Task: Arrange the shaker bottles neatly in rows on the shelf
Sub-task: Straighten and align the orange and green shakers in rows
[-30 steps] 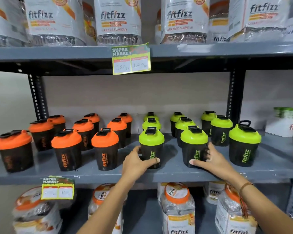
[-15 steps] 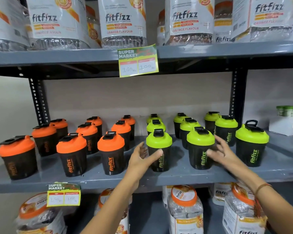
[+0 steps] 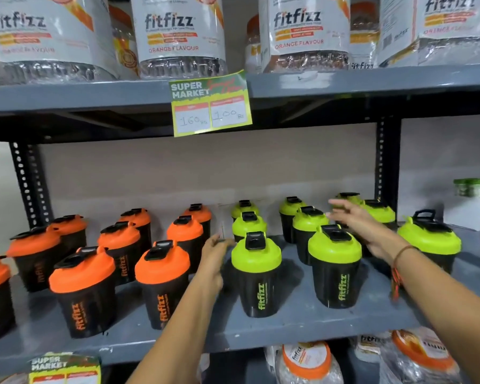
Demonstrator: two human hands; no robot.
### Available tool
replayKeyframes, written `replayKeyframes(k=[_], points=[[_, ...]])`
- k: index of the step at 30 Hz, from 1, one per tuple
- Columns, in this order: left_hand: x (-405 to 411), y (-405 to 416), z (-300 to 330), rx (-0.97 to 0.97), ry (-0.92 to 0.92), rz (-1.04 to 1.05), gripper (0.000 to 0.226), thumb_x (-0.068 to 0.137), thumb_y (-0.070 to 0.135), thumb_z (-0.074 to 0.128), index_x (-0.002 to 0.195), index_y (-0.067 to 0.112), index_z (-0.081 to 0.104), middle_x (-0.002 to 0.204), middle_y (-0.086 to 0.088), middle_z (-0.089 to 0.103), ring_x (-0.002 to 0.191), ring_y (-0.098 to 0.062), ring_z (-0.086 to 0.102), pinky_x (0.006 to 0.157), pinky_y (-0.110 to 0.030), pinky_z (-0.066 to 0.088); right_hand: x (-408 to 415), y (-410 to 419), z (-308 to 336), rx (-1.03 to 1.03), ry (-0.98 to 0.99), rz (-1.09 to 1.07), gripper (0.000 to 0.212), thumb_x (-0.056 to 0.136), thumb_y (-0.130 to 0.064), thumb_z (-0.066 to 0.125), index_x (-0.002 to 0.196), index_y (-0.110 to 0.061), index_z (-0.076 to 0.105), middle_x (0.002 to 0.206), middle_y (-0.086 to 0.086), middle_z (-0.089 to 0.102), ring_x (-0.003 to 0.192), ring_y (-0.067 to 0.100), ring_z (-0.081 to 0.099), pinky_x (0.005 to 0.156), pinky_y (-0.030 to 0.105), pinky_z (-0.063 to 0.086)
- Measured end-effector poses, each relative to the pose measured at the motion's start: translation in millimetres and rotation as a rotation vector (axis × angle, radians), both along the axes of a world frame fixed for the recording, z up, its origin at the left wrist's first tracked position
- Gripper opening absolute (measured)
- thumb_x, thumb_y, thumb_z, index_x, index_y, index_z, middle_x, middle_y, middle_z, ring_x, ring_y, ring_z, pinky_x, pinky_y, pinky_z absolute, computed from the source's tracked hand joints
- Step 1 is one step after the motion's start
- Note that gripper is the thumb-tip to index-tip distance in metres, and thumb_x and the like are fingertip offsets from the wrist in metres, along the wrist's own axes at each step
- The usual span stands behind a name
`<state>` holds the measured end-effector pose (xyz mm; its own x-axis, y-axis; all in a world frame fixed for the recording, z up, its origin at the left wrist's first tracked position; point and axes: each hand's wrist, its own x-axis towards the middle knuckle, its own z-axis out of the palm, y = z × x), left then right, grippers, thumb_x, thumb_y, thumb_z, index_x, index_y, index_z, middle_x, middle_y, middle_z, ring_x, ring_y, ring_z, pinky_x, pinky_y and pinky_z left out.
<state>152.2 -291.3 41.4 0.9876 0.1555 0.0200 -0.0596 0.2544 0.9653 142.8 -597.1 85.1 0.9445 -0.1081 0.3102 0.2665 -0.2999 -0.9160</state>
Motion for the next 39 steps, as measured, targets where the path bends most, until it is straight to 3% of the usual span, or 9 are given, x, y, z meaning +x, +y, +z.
replayKeyframes(k=[4, 8, 12, 17, 20, 23, 28, 31, 39], points=[[7, -6, -15, 0.046, 0.029, -0.081, 0.058, 0.088, 0.003, 0.061, 0.142, 0.002, 0.039, 0.13, -0.025, 0.058, 0.093, -0.029, 0.066, 0.073, -0.033, 0.054, 14, 8, -7, -0.053, 0.142, 0.141, 0.064, 0.085, -0.026, 0.072, 0.142, -0.017, 0.044, 0.124, 0.001, 0.059, 0.11, 0.015, 0.057, 0.096, 0.03, 0.045], [16, -13, -5, 0.027, 0.06, -0.067, 0.049, 0.093, -0.002, 0.049, 0.14, -0.007, 0.039, 0.126, -0.029, 0.056, 0.078, -0.028, 0.058, 0.063, -0.031, 0.049, 22, 12, -13, -0.062, 0.113, 0.201, 0.064, 0.084, 0.0, 0.071, 0.14, -0.012, 0.042, 0.108, 0.003, 0.064, 0.082, 0.003, 0.063, 0.056, 0.012, 0.052], [23, -19, 2, -0.084, 0.122, -0.006, 0.02, 0.098, 0.002, 0.038, 0.105, -0.007, 0.054, 0.072, -0.014, 0.055, 0.062, -0.025, 0.052, 0.057, -0.029, 0.045, 30, 11, -16, -0.038, 0.09, 0.192, 0.065, 0.082, 0.006, 0.072, 0.138, -0.01, 0.042, 0.096, 0.002, 0.065, 0.073, 0.006, 0.066, 0.047, 0.011, 0.05], [23, -21, 3, -0.172, 0.129, -0.021, 0.037, 0.101, 0.008, 0.033, 0.065, 0.005, 0.045, 0.03, -0.004, 0.051, 0.023, -0.014, 0.051, 0.023, -0.015, 0.032, 38, 11, -17, -0.113, 0.082, 0.172, 0.069, 0.078, -0.003, 0.079, 0.135, -0.015, 0.044, 0.101, -0.005, 0.064, 0.079, 0.002, 0.065, 0.055, 0.013, 0.05], [15, -19, 2, -0.149, 0.106, -0.05, 0.031, 0.1, 0.005, 0.037, 0.073, 0.001, 0.051, 0.038, -0.007, 0.057, 0.031, -0.018, 0.057, 0.03, -0.019, 0.041, 42, 10, -19, -0.167, 0.053, 0.154, 0.074, 0.082, 0.004, 0.072, 0.145, -0.009, 0.035, 0.13, 0.011, 0.057, 0.108, 0.019, 0.061, 0.083, 0.019, 0.049], [1, -16, -5, -0.04, 0.053, -0.038, 0.026, 0.092, -0.001, 0.053, 0.118, -0.002, 0.056, 0.085, -0.017, 0.066, 0.065, -0.024, 0.061, 0.06, -0.031, 0.05, 37, 5, -22, -0.035, 0.007, 0.131, 0.079, 0.089, 0.003, 0.064, 0.153, -0.011, 0.021, 0.153, 0.015, 0.035, 0.137, 0.028, 0.041, 0.103, 0.026, 0.038], [-46, -7, -17, -0.095, -0.051, -0.038, 0.045, 0.092, 0.042, 0.055, 0.122, 0.01, 0.062, 0.11, -0.006, 0.07, 0.094, -0.02, 0.065, 0.081, -0.031, 0.048, -21, -3, -49, 0.418, -0.151, 0.036, 0.073, 0.07, -0.068, 0.066, 0.135, -0.04, 0.051, 0.14, -0.008, 0.053, 0.124, 0.003, 0.052, 0.101, 0.03, 0.041], [-90, 1, -25, 0.03, -0.149, -0.146, 0.061, 0.071, 0.068, 0.061, 0.119, 0.03, 0.063, 0.108, 0.015, 0.074, 0.102, -0.002, 0.067, 0.089, -0.022, 0.05, -49, -15, -74, 0.331, -0.198, 0.088, 0.068, 0.07, -0.081, 0.056, 0.131, -0.049, 0.052, 0.139, -0.014, 0.055, 0.131, 0.006, 0.049, 0.107, 0.036, 0.037], [-108, 4, -43, 0.491, -0.283, -0.199, 0.063, 0.069, 0.004, 0.084, 0.122, 0.021, 0.055, 0.121, 0.006, 0.067, 0.111, -0.01, 0.065, 0.098, -0.025, 0.049, -80, -17, -81, -0.036, -0.024, 0.34, 0.079, 0.071, -0.019, 0.08, 0.139, -0.036, 0.044, 0.126, -0.015, 0.065, 0.11, 0.002, 0.065, 0.089, 0.017, 0.05]])
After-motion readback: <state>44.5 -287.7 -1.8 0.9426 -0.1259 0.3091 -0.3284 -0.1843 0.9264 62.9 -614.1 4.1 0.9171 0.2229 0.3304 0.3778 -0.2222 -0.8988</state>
